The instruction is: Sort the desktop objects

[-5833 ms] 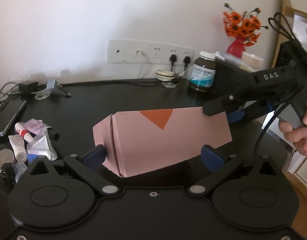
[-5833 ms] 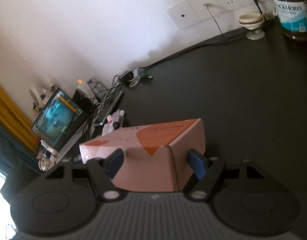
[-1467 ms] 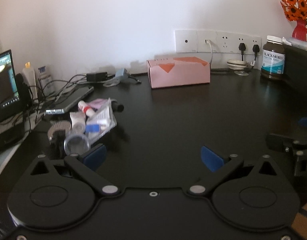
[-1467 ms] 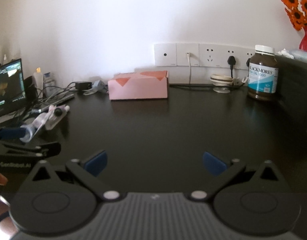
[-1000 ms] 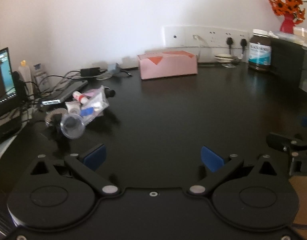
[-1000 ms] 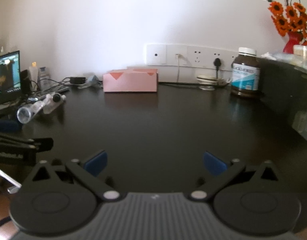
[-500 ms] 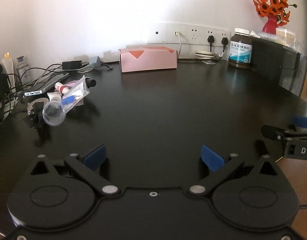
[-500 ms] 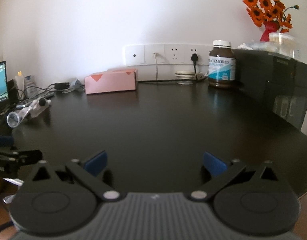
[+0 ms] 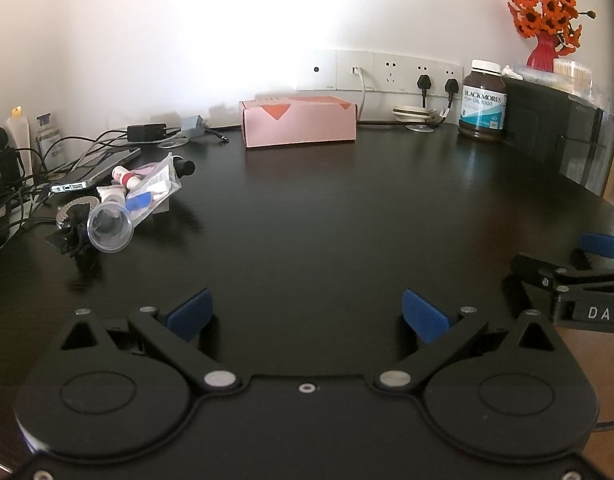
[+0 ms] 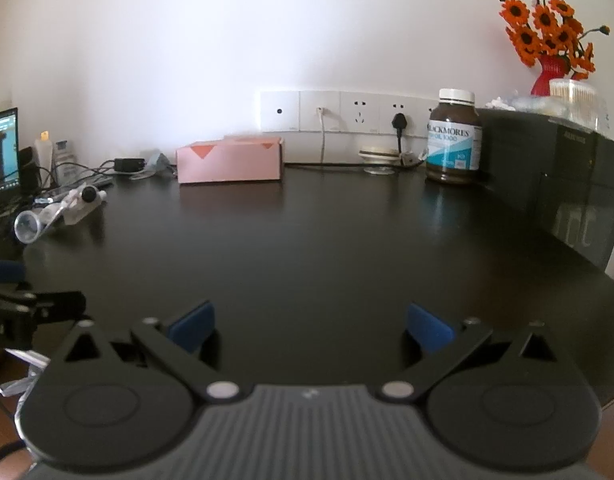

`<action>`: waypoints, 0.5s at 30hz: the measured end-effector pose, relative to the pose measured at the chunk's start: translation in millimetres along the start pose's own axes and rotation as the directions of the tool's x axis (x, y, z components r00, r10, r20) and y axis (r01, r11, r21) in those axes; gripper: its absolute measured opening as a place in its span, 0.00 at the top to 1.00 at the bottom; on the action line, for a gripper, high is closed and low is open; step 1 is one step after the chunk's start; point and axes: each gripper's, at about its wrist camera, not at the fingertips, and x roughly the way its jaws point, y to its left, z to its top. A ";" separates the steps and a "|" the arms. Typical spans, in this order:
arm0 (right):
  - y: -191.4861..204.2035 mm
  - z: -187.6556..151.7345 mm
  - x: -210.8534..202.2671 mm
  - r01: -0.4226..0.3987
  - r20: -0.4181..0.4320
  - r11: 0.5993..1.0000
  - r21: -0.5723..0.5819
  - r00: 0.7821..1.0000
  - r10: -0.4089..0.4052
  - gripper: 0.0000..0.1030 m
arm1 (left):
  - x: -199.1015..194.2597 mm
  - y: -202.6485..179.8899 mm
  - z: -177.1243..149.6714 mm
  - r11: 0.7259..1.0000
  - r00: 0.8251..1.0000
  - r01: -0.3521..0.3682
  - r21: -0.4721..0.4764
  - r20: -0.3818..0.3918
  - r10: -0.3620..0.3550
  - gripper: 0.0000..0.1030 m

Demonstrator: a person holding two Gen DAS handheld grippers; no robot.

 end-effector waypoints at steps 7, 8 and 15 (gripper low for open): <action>0.2 -0.7 -0.3 0.001 0.005 1.000 0.001 1.000 -0.001 0.01 | 1.8 -0.2 3.1 1.000 1.000 -0.006 -0.005 -0.012 0.006 0.00; 0.6 -1.1 -0.3 0.002 0.008 1.000 0.001 1.000 -0.002 0.01 | 2.1 -0.3 3.2 1.000 1.000 -0.007 -0.006 -0.012 0.007 0.00; 6.3 -5.1 2.7 0.005 0.047 1.000 0.001 0.999 -0.005 0.01 | 1.9 -2.7 -2.8 0.999 0.999 -0.040 -0.024 0.036 0.041 0.00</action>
